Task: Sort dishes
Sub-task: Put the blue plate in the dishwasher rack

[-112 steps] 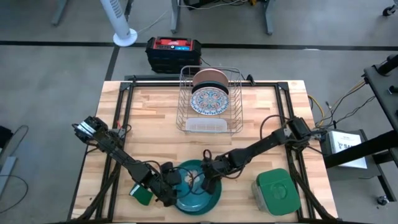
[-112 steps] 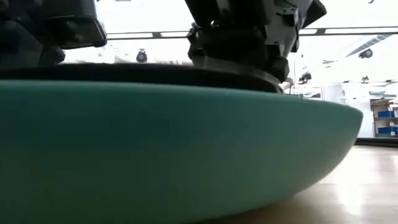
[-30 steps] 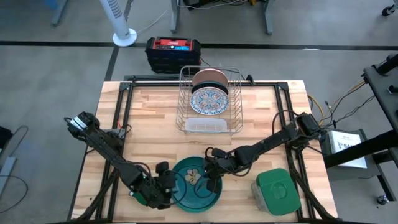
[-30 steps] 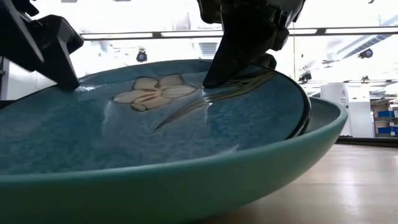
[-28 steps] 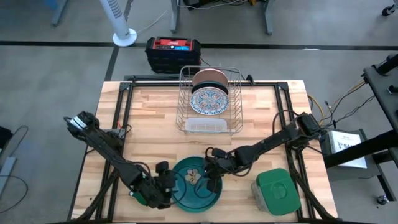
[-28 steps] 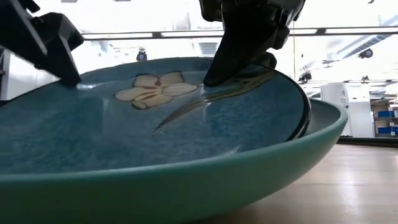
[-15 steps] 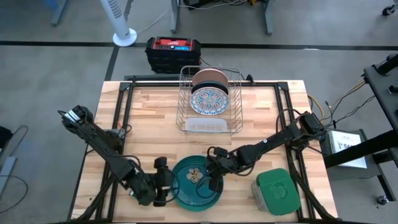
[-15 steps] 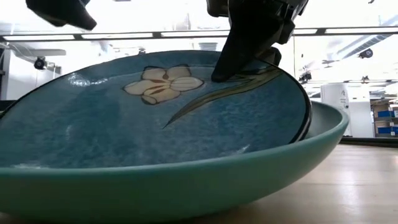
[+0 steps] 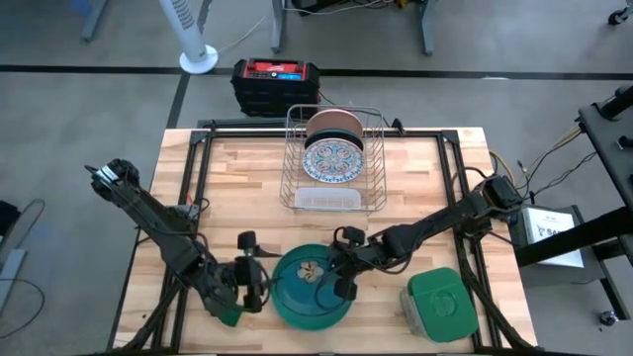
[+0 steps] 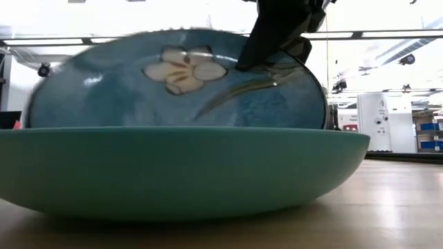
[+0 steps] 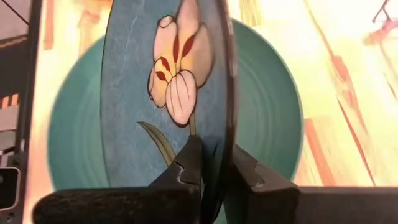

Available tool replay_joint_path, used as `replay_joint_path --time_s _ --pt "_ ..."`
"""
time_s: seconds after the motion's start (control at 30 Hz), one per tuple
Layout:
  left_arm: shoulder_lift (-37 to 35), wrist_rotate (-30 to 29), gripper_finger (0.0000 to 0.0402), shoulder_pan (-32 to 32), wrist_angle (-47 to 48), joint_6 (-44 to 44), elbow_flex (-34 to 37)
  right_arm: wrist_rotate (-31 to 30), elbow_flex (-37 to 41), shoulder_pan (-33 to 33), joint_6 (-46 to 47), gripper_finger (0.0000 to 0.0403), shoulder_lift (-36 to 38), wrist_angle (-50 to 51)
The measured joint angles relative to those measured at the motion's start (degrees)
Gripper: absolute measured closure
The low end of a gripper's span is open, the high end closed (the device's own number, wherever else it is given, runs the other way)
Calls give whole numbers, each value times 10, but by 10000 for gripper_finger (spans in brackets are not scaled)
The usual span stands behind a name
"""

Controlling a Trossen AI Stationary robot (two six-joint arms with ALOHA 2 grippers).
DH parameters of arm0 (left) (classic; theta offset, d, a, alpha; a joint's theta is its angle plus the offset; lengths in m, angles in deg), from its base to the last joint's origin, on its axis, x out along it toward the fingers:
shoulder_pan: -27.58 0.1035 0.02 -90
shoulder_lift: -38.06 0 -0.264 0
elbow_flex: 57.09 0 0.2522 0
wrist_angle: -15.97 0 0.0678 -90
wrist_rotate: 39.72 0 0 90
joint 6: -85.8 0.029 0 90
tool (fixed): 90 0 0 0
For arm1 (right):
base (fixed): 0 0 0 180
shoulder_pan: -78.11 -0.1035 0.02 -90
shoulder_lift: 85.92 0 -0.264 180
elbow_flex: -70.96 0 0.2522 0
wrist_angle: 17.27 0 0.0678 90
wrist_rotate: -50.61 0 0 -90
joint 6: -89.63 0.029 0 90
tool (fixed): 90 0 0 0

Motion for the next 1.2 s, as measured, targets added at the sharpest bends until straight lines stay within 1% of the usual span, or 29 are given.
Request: replay_joint_path --time_s 0.27,0.63,0.9,1.2 --pt "14 -15 171 0 12 17 2 -6 0 0 -4 400 1 -6" --pt "13 -15 171 -5 52 -12 1 -37 -1 -10 -51 401 4 -9" --pt "13 -12 171 -7 56 -12 1 -109 -1 -29 -87 401 8 -15" --pt "13 -9 171 -8 56 -10 1 -164 0 -52 -114 402 10 -34"
